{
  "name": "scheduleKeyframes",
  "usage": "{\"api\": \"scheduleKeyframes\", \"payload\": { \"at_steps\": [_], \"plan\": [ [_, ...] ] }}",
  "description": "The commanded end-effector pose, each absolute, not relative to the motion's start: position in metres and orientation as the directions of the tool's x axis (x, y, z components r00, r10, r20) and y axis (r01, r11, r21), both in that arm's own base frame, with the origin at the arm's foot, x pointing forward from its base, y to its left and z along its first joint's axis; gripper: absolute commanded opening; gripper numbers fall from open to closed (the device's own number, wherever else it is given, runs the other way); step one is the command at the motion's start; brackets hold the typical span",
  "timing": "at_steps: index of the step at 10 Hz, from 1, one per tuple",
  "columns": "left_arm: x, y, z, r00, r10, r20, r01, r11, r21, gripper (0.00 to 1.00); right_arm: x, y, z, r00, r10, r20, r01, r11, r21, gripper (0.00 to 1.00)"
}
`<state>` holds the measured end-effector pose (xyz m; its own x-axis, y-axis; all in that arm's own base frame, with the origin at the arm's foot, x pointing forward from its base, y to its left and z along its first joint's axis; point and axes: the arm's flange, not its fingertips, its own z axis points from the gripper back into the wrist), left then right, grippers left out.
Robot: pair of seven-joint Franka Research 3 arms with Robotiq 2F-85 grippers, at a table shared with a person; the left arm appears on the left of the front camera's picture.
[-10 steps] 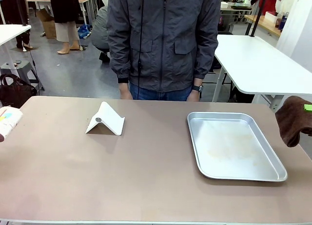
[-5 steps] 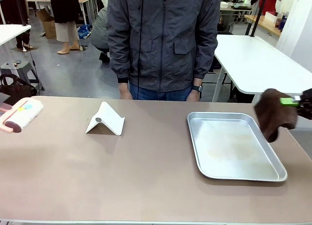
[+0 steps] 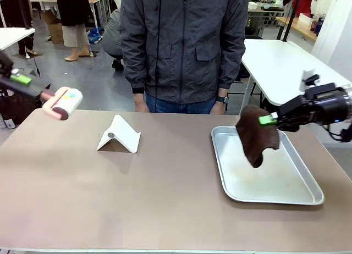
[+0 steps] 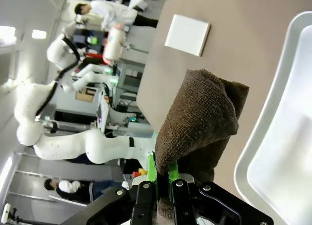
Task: Clean the surface of the table.
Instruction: Return the Lint Roller and towel to their original positions.
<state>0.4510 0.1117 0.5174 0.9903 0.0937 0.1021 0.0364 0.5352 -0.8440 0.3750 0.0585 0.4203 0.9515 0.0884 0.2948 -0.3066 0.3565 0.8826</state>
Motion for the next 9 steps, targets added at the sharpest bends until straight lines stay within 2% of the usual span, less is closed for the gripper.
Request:
{"api": "scheduleKeyframes", "payload": {
  "at_steps": [1,5,7,8,9],
  "plan": [
    [0.453,0.071,0.525,0.959,0.184,0.213,0.078,0.555,-0.828,0.22,0.393,0.1,0.407,0.949,0.072,0.306,-0.31,0.37,0.876,0.1],
    [0.477,-0.008,0.514,0.939,0.138,0.314,0.135,0.693,-0.708,0.22,0.432,0.167,0.368,0.948,-0.008,0.319,-0.299,0.321,0.898,0.1],
    [0.482,-0.04,0.505,0.948,0.11,0.3,0.147,0.684,-0.714,0.22,0.444,0.172,0.35,0.966,-0.045,0.254,-0.231,0.285,0.93,0.1],
    [0.484,-0.041,0.503,0.976,0.074,0.206,0.114,0.633,-0.766,0.22,0.446,0.159,0.35,0.97,-0.072,0.232,-0.201,0.293,0.935,0.1],
    [0.483,-0.036,0.507,0.946,0.105,0.308,0.154,0.688,-0.709,0.22,0.434,0.169,0.357,0.971,-0.007,0.238,-0.224,0.316,0.922,0.1]
  ]
}}
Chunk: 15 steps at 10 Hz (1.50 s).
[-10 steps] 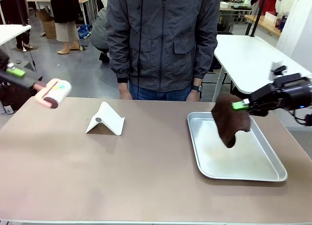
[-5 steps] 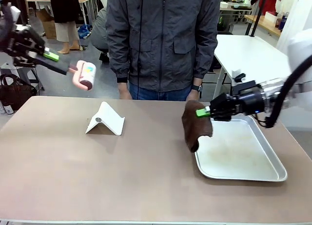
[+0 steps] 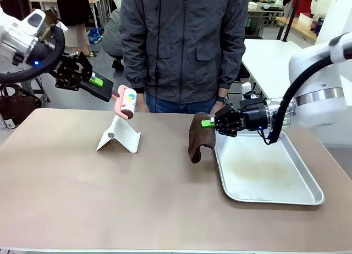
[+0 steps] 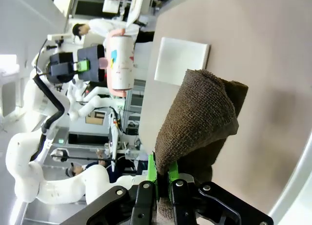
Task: Clean the surface of the table.
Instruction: Return the Lint Roller and towel to their original positions.
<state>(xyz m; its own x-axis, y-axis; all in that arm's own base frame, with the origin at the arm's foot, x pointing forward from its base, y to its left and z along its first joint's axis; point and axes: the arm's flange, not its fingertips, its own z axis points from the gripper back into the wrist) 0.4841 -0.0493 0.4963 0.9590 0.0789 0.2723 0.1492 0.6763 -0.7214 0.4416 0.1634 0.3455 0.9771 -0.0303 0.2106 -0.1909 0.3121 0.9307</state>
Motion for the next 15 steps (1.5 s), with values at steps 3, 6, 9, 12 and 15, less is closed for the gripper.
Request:
{"api": "scheduleKeyframes", "payload": {
  "at_steps": [3,6,9,12,15],
  "plan": [
    [0.485,-0.045,0.498,0.956,0.089,0.28,0.147,0.68,-0.719,0.22,0.44,0.165,0.348,0.976,-0.025,0.215,-0.197,0.313,0.929,0.1],
    [0.496,-0.065,0.486,0.963,0.135,0.234,0.051,0.76,-0.648,0.22,0.444,0.201,0.33,0.964,-0.046,0.262,-0.233,0.327,0.916,0.1],
    [0.508,-0.09,0.474,0.973,0.084,0.214,0.056,0.817,-0.575,0.22,0.447,0.221,0.315,0.96,-0.045,0.276,-0.243,0.353,0.904,0.1],
    [0.52,-0.11,0.466,0.979,0.012,0.202,0.093,0.86,-0.501,0.22,0.452,0.24,0.302,0.96,-0.002,0.28,-0.261,0.355,0.898,0.1],
    [0.535,-0.126,0.45,0.987,-0.013,0.16,0.084,0.89,-0.447,0.22,0.455,0.245,0.296,0.959,0.013,0.282,-0.268,0.356,0.895,0.1]
  ]
}}
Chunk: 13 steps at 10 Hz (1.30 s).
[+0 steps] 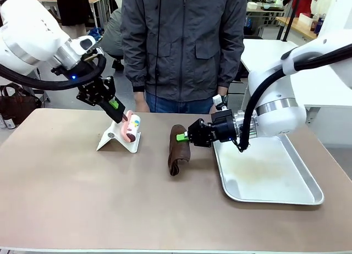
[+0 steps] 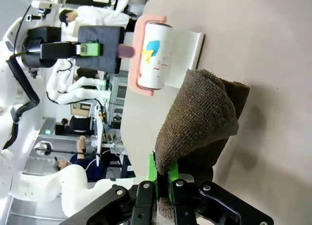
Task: Clean the surface of the table.
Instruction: Return the Lint Roller and towel to their original positions.
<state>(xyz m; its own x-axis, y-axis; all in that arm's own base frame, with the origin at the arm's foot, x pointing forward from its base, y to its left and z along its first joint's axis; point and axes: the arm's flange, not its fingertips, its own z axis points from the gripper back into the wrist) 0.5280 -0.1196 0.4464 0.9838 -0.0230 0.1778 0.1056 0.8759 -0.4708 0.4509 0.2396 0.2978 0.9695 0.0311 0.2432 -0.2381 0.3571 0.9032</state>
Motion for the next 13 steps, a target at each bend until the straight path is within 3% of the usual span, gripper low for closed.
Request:
{"api": "scheduleKeyframes", "payload": {
  "at_steps": [1,13],
  "plan": [
    [0.537,-0.129,0.444,0.988,-0.027,0.155,0.094,0.894,-0.439,0.22,0.456,0.245,0.295,0.959,0.008,0.284,-0.268,0.359,0.894,0.1],
    [0.542,-0.13,0.409,0.995,0.026,0.101,0.02,0.901,-0.433,0.22,0.472,0.244,0.281,0.945,0.053,0.323,-0.321,0.339,0.884,0.1]
  ]
}}
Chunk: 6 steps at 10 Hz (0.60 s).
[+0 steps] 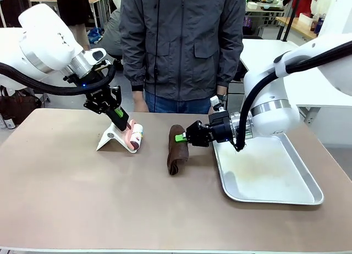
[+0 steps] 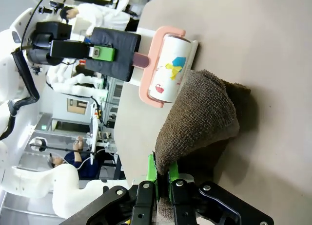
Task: Clean the surface of the table.
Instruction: Return the Lint Roller and towel to their original positions.
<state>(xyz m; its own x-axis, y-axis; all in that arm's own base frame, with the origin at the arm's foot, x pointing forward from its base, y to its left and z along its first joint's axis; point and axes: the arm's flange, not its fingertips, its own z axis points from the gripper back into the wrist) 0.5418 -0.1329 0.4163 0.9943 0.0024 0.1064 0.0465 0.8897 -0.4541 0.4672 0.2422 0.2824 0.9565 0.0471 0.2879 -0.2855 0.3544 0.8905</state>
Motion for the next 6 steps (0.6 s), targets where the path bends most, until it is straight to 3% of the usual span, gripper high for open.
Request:
{"api": "scheduleKeyframes", "payload": {
  "at_steps": [1,4,5,6],
  "plan": [
    [0.5428,-0.1306,0.4085,0.995,0.029,0.097,0.016,0.901,-0.433,0.22,0.4727,0.2425,0.2811,0.947,0.055,0.316,-0.314,0.352,0.882,0.1],
    [0.5434,-0.1334,0.407,0.995,0.04,0.09,0.003,0.902,-0.432,0.22,0.4742,0.2402,0.2822,0.951,0.064,0.302,-0.301,0.409,0.862,0.1],
    [0.5435,-0.133,0.4066,0.995,0.043,0.087,-0.002,0.903,-0.43,0.22,0.4744,0.2406,0.2829,0.953,0.068,0.296,-0.297,0.415,0.86,0.21],
    [0.5436,-0.1317,0.4065,0.996,0.048,0.079,-0.01,0.907,-0.422,0.8,0.4748,0.2407,0.2825,0.955,0.074,0.287,-0.291,0.415,0.862,0.64]
  ]
}}
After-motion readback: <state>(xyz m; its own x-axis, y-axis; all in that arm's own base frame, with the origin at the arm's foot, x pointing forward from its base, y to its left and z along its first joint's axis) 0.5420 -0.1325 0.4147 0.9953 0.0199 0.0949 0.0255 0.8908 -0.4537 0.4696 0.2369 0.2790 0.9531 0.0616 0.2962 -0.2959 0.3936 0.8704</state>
